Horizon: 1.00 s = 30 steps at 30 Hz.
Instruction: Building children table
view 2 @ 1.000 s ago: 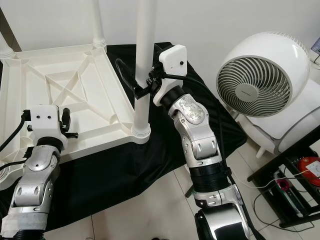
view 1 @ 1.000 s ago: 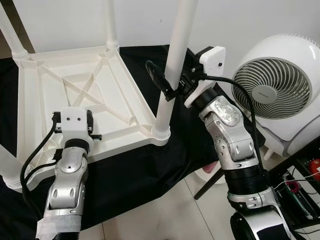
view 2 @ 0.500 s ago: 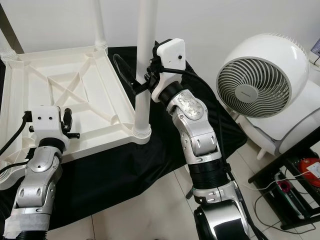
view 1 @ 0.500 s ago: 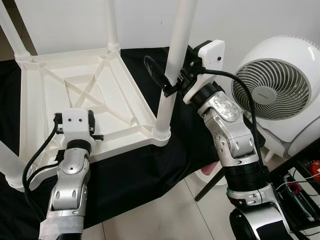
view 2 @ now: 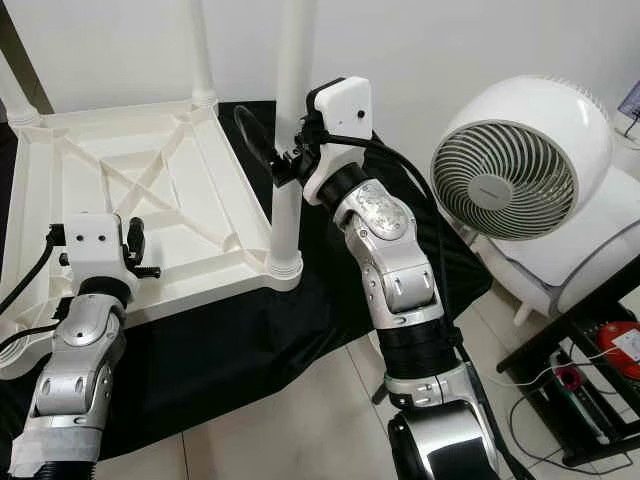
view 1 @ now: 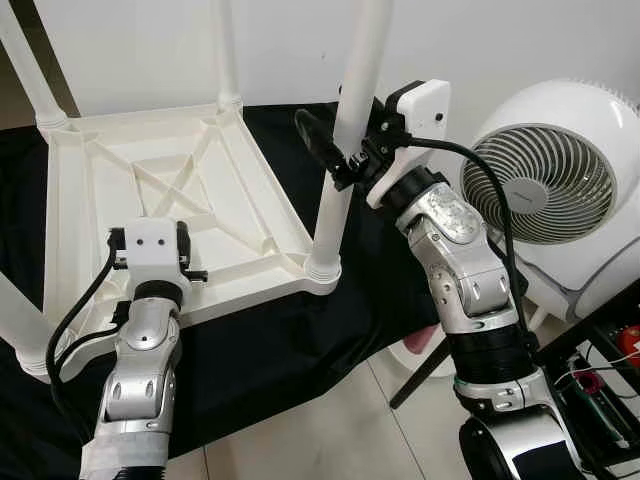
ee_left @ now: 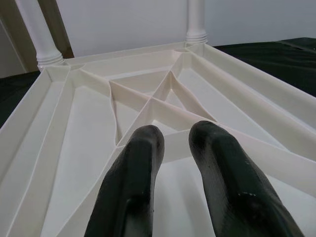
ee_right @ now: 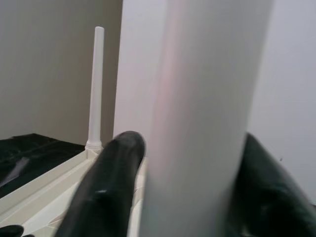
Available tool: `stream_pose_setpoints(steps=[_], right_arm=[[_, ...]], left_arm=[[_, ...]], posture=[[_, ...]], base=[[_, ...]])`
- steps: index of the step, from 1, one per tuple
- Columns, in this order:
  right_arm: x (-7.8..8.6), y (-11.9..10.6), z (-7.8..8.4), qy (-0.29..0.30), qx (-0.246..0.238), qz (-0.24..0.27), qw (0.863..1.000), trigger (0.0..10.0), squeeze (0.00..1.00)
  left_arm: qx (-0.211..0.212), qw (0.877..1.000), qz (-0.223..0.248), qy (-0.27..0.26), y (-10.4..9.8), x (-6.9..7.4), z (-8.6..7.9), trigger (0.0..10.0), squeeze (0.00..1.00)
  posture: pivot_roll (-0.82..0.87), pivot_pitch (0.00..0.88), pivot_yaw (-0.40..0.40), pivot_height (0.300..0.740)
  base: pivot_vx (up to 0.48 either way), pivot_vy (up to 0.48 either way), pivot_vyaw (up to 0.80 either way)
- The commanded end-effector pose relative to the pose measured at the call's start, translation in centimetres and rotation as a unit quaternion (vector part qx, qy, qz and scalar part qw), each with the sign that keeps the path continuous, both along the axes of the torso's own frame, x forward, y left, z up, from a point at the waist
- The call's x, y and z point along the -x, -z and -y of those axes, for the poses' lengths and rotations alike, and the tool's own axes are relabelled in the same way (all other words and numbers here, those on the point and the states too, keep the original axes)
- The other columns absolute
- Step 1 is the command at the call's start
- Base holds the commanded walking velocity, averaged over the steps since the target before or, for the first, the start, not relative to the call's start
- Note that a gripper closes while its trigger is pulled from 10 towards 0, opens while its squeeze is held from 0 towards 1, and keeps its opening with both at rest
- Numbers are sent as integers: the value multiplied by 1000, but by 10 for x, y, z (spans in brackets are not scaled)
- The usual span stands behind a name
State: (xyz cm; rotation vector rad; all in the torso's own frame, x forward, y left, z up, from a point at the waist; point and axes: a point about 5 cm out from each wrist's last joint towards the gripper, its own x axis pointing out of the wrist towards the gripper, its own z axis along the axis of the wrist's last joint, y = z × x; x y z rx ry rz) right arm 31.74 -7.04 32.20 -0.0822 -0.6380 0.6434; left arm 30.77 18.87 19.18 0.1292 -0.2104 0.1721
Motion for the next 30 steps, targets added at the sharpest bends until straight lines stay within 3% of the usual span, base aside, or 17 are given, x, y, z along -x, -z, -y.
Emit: stream_pose_setpoints(steps=[1, 10, 13, 17, 20, 26, 27, 29, 30], right_arm=[[5, -6, 1, -3, -13, 11, 1000, 0, 0], [6, -16, 12, 12, -61, 15, 998, 0, 0], [8, -23, 25, 34, -92, 20, 995, 0, 0], [8, -25, 31, 45, -106, 22, 993, 0, 0], [6, -28, 59, 102, -162, 19, 981, 0, 0], [5, -27, 71, 129, -183, 18, 974, 0, 0], [4, -23, 83, 155, -196, 12, 968, 0, 0], [4, -23, 83, 155, -196, 12, 968, 0, 0], [2, -17, 97, 187, -208, 6, 960, 0, 0]], left_arm=[[16, 999, -3, -40, 5, -1, -6, 10000, 0], [23, 996, -35, -75, 18, -5, -25, 10000, 0], [33, 991, -59, -115, 31, -3, -51, 10000, 0], [33, 990, -61, -124, 32, -2, -59, 10000, 0], [6, 989, -49, -140, 18, -3, -78, 10000, 0], [-10, 989, -40, -142, 8, -4, -85, 10000, 0], [-25, 989, -28, -141, -4, -7, -91, 10000, 0], [-25, 989, -28, -141, -4, -7, -91, 10000, 0], [-42, 989, -10, -140, -23, -11, -97, 10000, 0]], posture=[[41, 35, -59, 740], [33, 42, -52, 740], [26, 55, -46, 740], [26, 58, -45, 740], [30, 76, -27, 740], [32, 79, -21, 740], [39, 88, -12, 740], [39, 88, -12, 740], [51, 96, 1, 740]], base=[[0, 0, 0], [0, 0, 0], [0, 0, 0], [0, 0, 0], [0, 0, 0], [0, 0, 0], [0, 0, 0], [0, 0, 0], [0, 0, 0]])
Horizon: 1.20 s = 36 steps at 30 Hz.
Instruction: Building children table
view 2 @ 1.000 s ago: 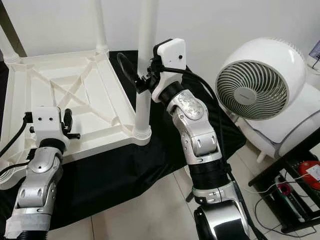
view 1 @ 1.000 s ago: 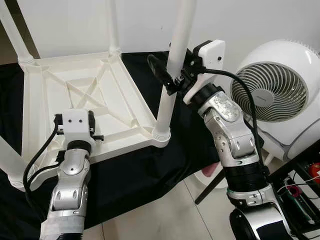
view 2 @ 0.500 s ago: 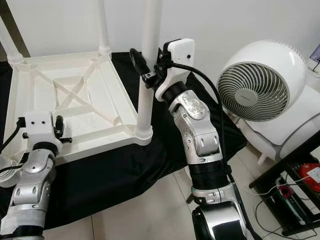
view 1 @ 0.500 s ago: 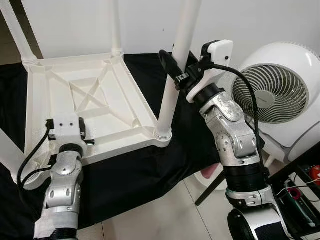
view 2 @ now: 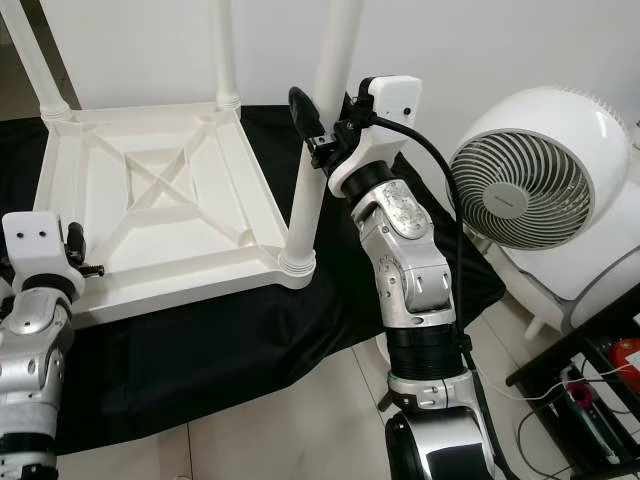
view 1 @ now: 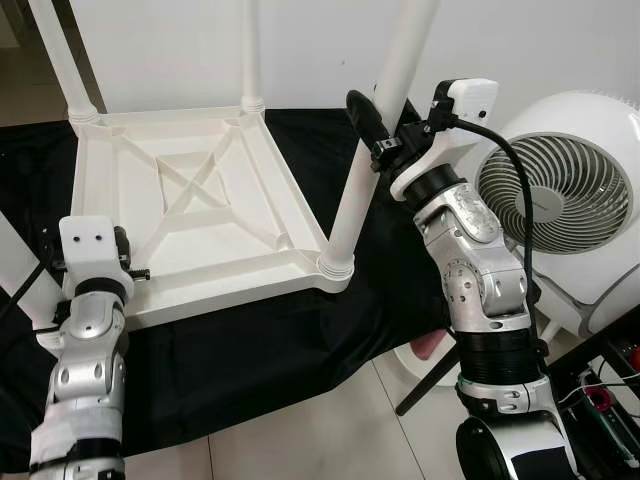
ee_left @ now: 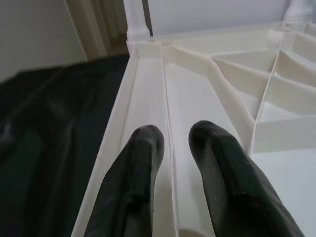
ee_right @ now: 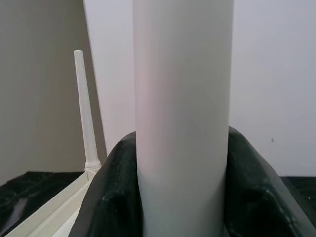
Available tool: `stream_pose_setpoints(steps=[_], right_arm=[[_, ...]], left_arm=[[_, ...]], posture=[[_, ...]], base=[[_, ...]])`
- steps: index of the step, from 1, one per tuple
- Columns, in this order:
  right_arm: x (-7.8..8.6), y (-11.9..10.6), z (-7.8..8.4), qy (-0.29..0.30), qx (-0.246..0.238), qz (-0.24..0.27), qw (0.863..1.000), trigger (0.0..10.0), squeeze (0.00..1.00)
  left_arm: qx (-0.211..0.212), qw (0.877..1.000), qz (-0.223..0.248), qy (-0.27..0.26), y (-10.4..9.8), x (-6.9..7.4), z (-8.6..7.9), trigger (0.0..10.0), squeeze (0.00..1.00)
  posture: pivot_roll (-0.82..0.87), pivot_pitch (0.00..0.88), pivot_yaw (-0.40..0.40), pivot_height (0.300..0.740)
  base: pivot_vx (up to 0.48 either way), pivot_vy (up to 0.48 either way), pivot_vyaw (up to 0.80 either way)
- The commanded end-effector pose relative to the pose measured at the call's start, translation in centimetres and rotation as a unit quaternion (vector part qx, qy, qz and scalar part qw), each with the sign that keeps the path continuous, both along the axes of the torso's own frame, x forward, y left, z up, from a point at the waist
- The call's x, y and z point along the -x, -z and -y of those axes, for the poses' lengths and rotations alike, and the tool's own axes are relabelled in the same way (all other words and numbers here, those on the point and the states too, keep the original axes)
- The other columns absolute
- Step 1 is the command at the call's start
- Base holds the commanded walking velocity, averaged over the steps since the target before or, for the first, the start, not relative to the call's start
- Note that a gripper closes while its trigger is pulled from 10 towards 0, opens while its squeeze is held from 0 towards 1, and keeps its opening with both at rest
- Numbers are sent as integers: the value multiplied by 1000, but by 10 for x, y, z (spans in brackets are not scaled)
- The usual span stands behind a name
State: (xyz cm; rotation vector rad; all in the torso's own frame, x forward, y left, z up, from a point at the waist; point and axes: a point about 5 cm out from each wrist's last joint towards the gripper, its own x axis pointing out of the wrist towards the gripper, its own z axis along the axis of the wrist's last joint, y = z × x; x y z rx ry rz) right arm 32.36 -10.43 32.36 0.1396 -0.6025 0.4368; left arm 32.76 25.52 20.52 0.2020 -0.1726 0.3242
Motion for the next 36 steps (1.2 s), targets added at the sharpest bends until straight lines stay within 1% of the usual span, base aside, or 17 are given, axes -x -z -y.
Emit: stream_pose_setpoints(steps=[1, 3, 5, 11, 12, 13, 15, 17, 20, 23, 26, 27, 29, 30, 31, 35, 36], right_arm=[[8, -15, 63, 134, -77, 46, 987, 0, 0], [4, 7, 91, 193, -111, 11, 975, 0, 0], [0, 32, 106, 227, -140, -28, 963, 0, 0], [-3, 49, 114, 242, -162, -57, 955, 0, 0], [-5, 62, 116, 246, -172, -80, 950, 0, 0], [-15, 98, 114, 233, -205, -153, 938, 0, 0], [-18, 111, 113, 232, -215, -178, 932, 0, 0], [-18, 111, 113, 232, -215, -178, 932, 0, 0], [-25, 145, 104, 236, -206, -238, 919, 0, 0], [-25, 154, 99, 233, -198, -251, 919, 0, 0], [-26, 179, 94, 227, -202, -286, 909, 0, 0], [-26, 179, 94, 227, -202, -286, 909, 0, 0], [-27, 194, 93, 226, -218, -313, 897, 0, 0], [-27, 194, 93, 226, -218, -313, 897, 0, 0], [-28, 211, 89, 222, -241, -348, 878, 0, 0], [-29, 224, 80, 213, -248, -374, 868, 0, 0], [-29, 230, 72, 199, -264, -390, 859, 0, 0]], left_arm=[[-17, 998, 6, -59, -9, 9, -31, 10000, 0], [-45, 996, 53, -56, -56, 3, -36, 10000, 0], [-60, 993, 83, -52, -85, 0, -34, 10000, 0], [-70, 991, 101, -44, -101, -1, -30, 10000, 0], [-67, 991, 115, -36, -113, -1, -26, 10000, 0], [-51, 987, 151, -3, -142, -2, -7, 10000, 0], [-46, 985, 166, 10, -152, -1, 0, 10000, 0], [-46, 985, 166, 10, -152, -1, 0, 10000, 0], [-35, 978, 201, 44, -172, 0, 24, 10000, 0], [-26, 977, 206, 55, -176, 0, 32, 10000, 0], [-12, 974, 211, 86, -180, 2, 57, 10000, 0], [-12, 974, 211, 86, -180, 2, 57, 10000, 0], [-4, 974, 203, 99, -181, 1, 65, 10000, 0], [-4, 974, 203, 99, -181, 1, 65, 10000, 0], [-10, 974, 197, 116, -182, 1, 77, 10000, 0], [-17, 974, 189, 128, -183, 0, 87, 10000, 0], [-19, 974, 180, 140, -181, -1, 95, 10000, 0]], posture=[[51, 96, 1, 740], [65, 101, 6, 740], [73, 102, 6, 740], [77, 102, 6, 740], [79, 104, 7, 740], [92, 105, 3, 740], [94, 103, 1, 740], [94, 103, 1, 740], [111, 102, -11, 740], [115, 102, -13, 740], [125, 101, -24, 740], [125, 101, -24, 740], [127, 103, -26, 740], [127, 103, -26, 740], [133, 105, -26, 740], [138, 108, -23, 740], [147, 114, -17, 740]], base=[[0, 0, 0], [0, 0, 0], [0, 0, 0], [0, 0, 0], [0, 0, 0], [0, 0, 0], [0, 0, 0], [0, 0, 0], [0, 0, 0], [0, 0, 0], [0, 0, 0], [0, 0, 0], [0, 0, 0], [0, 0, 0], [0, 0, 0], [0, 0, 0], [0, 0, 0]])
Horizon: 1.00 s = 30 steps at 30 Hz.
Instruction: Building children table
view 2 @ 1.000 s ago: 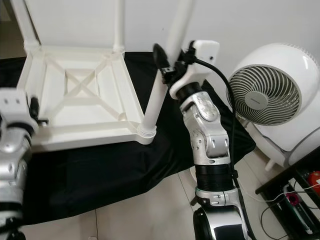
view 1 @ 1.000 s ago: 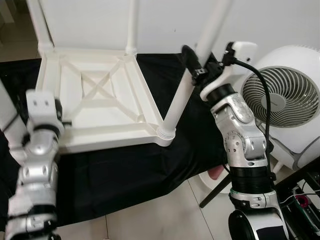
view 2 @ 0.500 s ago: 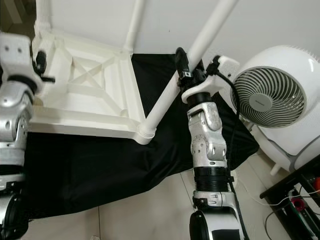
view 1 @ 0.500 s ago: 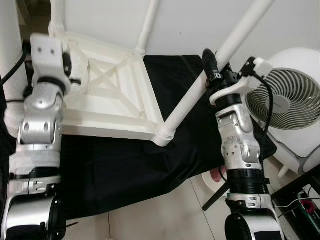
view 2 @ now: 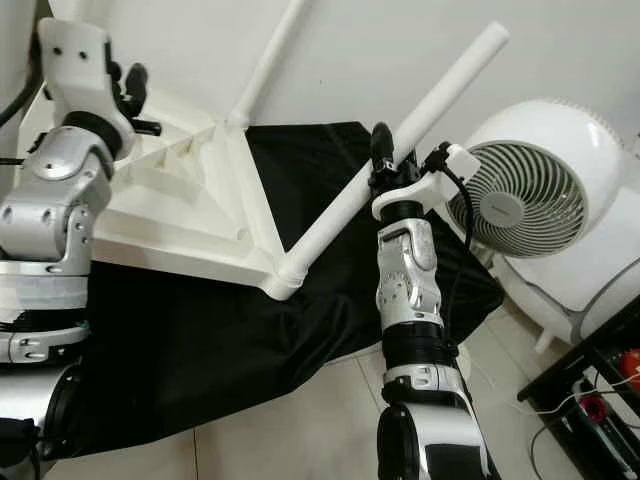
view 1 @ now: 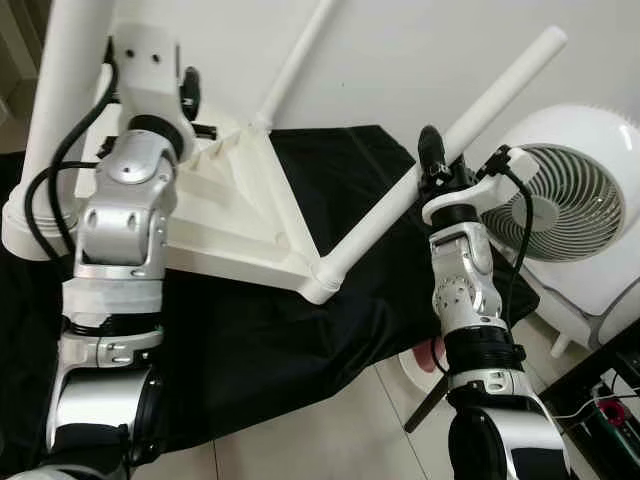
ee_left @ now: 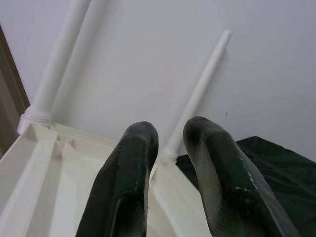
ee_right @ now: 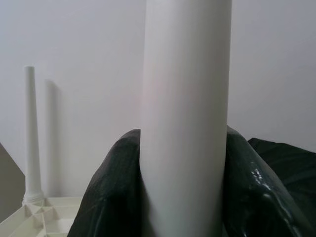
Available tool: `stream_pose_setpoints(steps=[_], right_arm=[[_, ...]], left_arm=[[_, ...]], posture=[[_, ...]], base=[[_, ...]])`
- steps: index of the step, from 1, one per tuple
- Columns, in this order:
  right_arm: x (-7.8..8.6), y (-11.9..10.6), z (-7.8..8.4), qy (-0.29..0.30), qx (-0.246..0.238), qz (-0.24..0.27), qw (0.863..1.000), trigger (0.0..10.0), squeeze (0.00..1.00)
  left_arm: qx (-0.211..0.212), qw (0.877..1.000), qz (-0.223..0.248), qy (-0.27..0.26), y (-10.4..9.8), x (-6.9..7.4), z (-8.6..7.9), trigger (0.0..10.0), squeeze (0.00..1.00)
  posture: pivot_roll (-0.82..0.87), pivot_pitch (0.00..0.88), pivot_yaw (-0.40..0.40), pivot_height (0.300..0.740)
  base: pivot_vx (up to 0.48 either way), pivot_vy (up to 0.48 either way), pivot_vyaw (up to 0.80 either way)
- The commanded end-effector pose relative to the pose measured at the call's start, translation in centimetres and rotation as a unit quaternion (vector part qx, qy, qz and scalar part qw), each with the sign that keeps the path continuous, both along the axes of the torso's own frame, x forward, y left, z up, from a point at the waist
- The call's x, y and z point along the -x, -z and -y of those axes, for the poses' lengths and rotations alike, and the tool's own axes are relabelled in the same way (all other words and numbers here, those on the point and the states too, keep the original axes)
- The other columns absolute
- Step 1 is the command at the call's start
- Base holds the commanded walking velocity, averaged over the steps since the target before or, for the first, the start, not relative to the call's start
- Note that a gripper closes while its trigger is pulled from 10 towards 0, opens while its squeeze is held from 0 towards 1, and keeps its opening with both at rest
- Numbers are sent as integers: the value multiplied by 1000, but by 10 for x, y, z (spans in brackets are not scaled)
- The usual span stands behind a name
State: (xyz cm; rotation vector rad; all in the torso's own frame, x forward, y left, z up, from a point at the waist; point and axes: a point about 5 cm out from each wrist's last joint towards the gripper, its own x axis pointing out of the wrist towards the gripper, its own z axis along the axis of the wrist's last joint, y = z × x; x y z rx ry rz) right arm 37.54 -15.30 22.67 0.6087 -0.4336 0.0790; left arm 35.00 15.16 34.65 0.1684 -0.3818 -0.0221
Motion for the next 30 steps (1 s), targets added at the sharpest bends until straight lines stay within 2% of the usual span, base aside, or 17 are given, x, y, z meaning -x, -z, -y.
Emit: stream_pose_setpoints(steps=[1, 3, 7, 12, 13, 15, 17, 18, 19, 21, 23, 27, 30], right_arm=[[22, 139, 15, 39, -53, -293, 954, 0, 0], [22, 139, 15, 39, -53, -293, 954, 0, 0], [18, 146, -21, -32, -78, -319, 944, 0, 0], [16, 143, -32, -51, -76, -318, 944, 0, 0], [14, 142, -41, -68, -97, -319, 940, 0, 0], [13, 140, -55, -100, -104, -321, 936, 0, 0], [13, 140, -60, -111, -109, -323, 933, 0, 0], [14, 140, -65, -123, -109, -324, 931, 0, 0], [15, 141, -72, -142, -114, -333, 925, 0, 0], [15, 142, -77, -155, -117, -339, 920, 0, 0], [15, 140, -85, -169, -113, -336, 920, 0, 0], [14, 138, -88, -173, -113, -334, 920, 0, 0], [12, 133, -98, -198, -97, -332, 917, 0, 0]], left_arm=[[14, 996, 81, -26, -38, 20, -3, 10000, 0], [14, 996, 81, -26, -38, 20, -3, 10000, 0], [-10, 999, 35, 9, -29, 15, 7, 10000, 0], [-26, 999, 19, 17, -25, 14, 8, 10000, 0], [-52, 998, -8, 26, -18, 11, 10, 10000, 0], [-98, 994, -29, 34, -13, 9, 13, 10000, 0], [-109, 992, -40, 39, -11, 8, 14, 10000, 0], [-132, 989, -44, 45, -12, 6, 17, 10000, 0], [-155, 985, -54, 54, -13, 4, 21, 10000, 0], [-171, 982, -60, 59, -14, 2, 24, 10000, 0], [-186, 977, -64, 85, -17, 0, 34, 10000, 0], [-192, 974, -59, 101, -20, 0, 40, 10000, 0], [-192, 965, -86, 154, -16, 1, 58, 10000, 0]], posture=[[148, 115, -13, 740], [148, 115, -13, 740], [150, 126, 2, 740], [152, 130, 8, 740], [158, 139, 13, 740], [164, 145, 18, 740], [169, 150, 26, 740], [171, 152, 29, 740], [175, 155, 35, 740], [175, 155, 35, 740], [180, 162, 39, 740], [180, 162, 41, 740], [179, 164, 41, 740]], base=[[0, 0, 0], [0, 0, 0], [0, 0, 0], [0, 0, 0], [0, 0, 0], [0, 0, 0], [0, 0, 0], [0, 0, 0], [0, 0, 0], [0, 0, 0], [0, 0, 0], [0, 0, 0], [0, 0, 0]])
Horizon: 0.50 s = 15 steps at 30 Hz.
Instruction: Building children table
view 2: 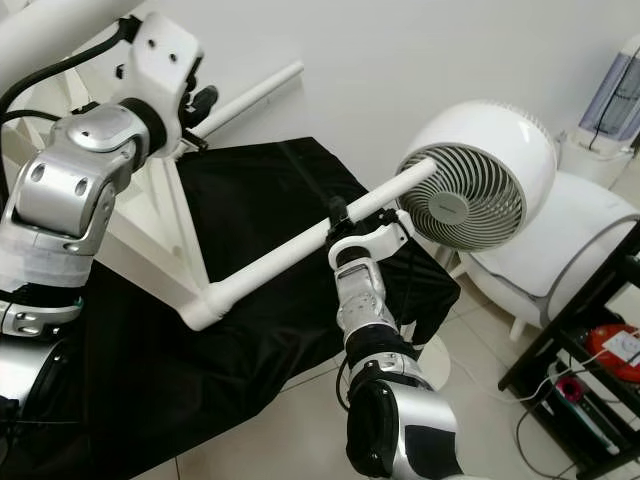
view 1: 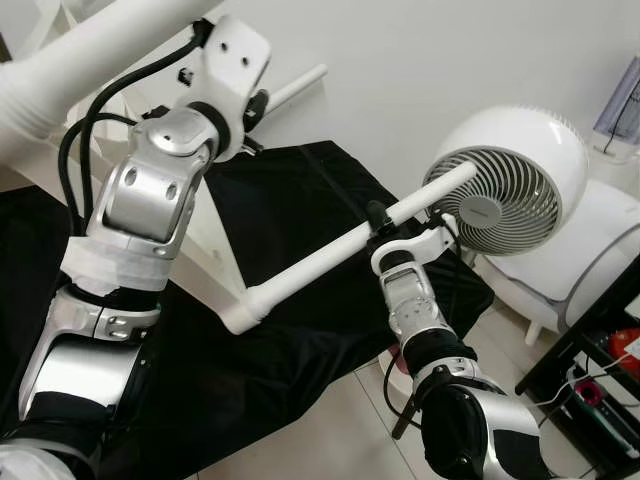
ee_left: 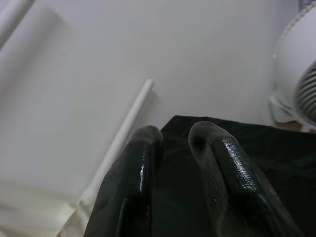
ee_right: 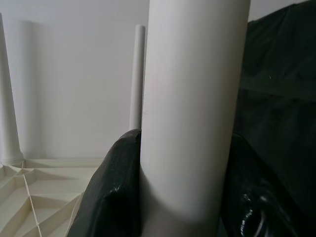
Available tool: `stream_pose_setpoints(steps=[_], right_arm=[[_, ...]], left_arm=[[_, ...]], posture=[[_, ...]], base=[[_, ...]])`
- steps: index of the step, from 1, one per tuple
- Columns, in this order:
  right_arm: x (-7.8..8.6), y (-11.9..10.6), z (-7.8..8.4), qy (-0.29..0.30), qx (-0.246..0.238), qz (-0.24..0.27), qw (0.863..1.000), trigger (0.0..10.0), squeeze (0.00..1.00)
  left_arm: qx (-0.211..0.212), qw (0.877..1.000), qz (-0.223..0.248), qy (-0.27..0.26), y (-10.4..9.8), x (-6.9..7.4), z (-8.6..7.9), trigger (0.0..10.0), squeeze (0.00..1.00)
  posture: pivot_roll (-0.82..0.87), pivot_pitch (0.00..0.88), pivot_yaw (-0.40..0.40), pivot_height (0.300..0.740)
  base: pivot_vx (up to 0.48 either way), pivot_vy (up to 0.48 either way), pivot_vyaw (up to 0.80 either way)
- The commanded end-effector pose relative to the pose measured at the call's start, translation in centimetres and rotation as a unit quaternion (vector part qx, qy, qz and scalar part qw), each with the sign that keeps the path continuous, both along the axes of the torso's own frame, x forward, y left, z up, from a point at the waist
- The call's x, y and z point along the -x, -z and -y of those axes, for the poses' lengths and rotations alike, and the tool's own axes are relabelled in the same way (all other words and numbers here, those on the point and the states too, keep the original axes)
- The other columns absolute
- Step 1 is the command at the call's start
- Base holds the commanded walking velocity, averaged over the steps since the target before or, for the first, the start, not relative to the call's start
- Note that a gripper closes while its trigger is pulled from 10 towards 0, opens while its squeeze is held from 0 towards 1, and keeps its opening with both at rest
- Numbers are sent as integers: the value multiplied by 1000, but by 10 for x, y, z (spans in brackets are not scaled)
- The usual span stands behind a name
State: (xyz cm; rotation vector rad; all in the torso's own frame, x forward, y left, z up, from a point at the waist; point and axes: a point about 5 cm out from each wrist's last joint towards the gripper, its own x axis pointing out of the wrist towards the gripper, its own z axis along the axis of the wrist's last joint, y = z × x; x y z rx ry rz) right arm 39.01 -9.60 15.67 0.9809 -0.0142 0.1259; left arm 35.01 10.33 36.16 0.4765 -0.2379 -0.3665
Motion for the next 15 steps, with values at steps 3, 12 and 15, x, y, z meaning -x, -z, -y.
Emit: stream_pose_setpoints(steps=[3, 12, 15], right_arm=[[26, 60, -47, -128, 61, -134, 981, 0, 0], [27, 60, -54, -157, 67, -137, 976, 10000, 0], [27, 60, -54, -157, 67, -137, 976, 10000, 0]], left_arm=[[-24, 999, -14, 38, 2, 2, 19, 10000, 0], [9, 996, -58, 73, 7, 3, 27, 10000, 0], [9, 996, -58, 73, 7, 3, 27, 10000, 0]], posture=[[177, 170, 42, 740], [181, 177, 26, 740], [181, 177, 26, 740]], base=[[0, 0, 0], [0, 0, 0], [0, 0, 0]])
